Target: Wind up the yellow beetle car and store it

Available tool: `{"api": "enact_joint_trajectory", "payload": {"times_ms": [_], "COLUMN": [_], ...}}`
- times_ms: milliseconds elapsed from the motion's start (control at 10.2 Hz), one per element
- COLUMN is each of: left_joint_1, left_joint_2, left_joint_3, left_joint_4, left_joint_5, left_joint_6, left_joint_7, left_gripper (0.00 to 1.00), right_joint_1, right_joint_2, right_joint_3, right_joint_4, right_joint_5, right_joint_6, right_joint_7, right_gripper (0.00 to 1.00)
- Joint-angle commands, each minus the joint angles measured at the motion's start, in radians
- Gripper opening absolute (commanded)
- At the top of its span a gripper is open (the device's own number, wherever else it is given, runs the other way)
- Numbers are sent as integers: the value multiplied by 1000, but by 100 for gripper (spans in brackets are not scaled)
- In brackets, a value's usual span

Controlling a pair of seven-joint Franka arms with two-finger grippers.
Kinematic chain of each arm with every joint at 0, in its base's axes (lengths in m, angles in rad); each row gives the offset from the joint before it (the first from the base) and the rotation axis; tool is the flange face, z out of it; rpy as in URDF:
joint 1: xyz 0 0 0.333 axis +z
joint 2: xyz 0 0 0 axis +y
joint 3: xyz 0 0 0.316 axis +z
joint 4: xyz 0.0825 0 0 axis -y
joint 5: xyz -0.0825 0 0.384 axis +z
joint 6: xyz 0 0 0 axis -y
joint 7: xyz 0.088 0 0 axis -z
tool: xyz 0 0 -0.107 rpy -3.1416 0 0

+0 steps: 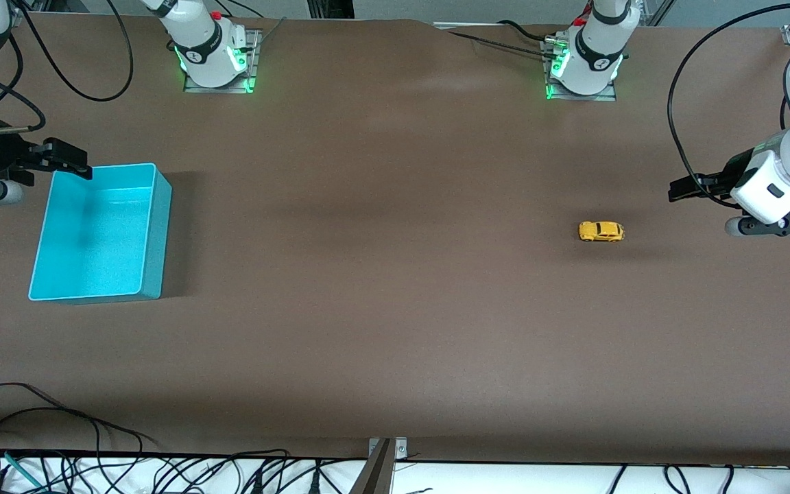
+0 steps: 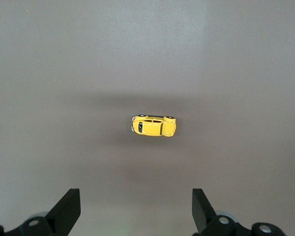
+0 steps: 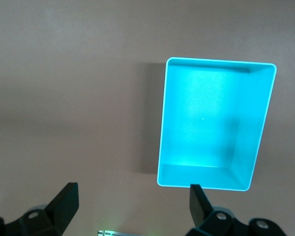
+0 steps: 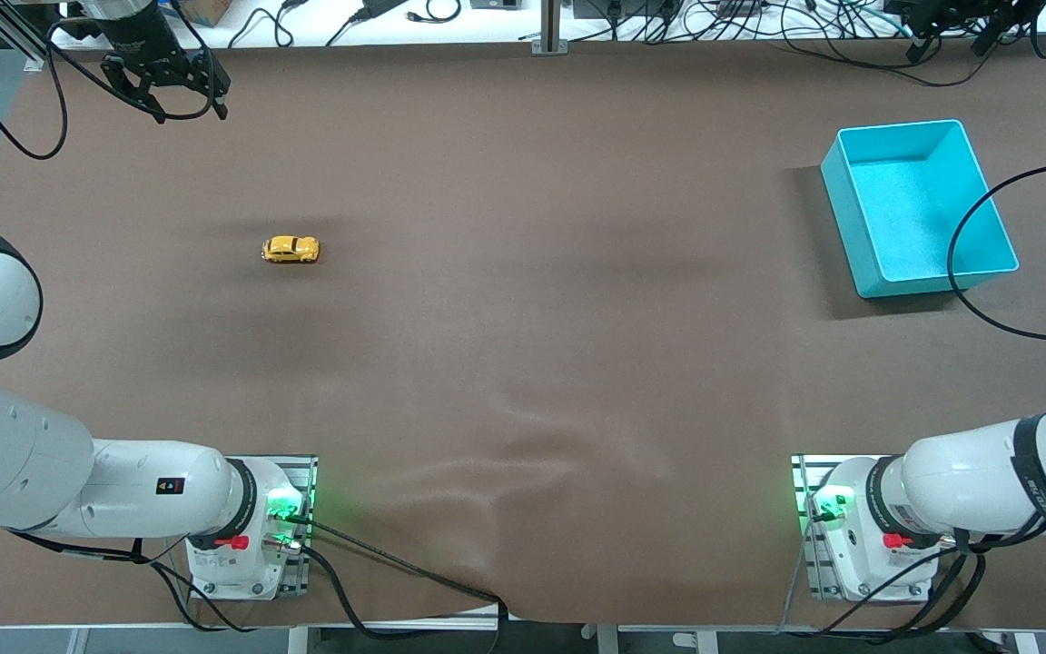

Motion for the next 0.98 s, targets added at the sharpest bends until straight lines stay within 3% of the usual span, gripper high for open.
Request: {"api": "enact_joint_trajectory", "payload": {"times_ms": [0, 882], "left_joint_1": [-2, -2], "left_joint_2": [-3, 37], "left_joint_3": [4, 2], "left_joint_4": [-1, -4], "left_joint_5": [-24, -24], "left_joint_6": [8, 8], "left_joint_7": [-7, -57], "left_gripper": [100, 100], "right_joint_1": [-3, -3], "right_joint_2": [-4, -4], "right_joint_3": [-3, -3], "right_joint_4": [2, -1], "right_joint_5": [13, 13], "right_joint_6": [-8, -8], "right_joint_7": [-17, -17], "right_gripper": [100, 100]}}
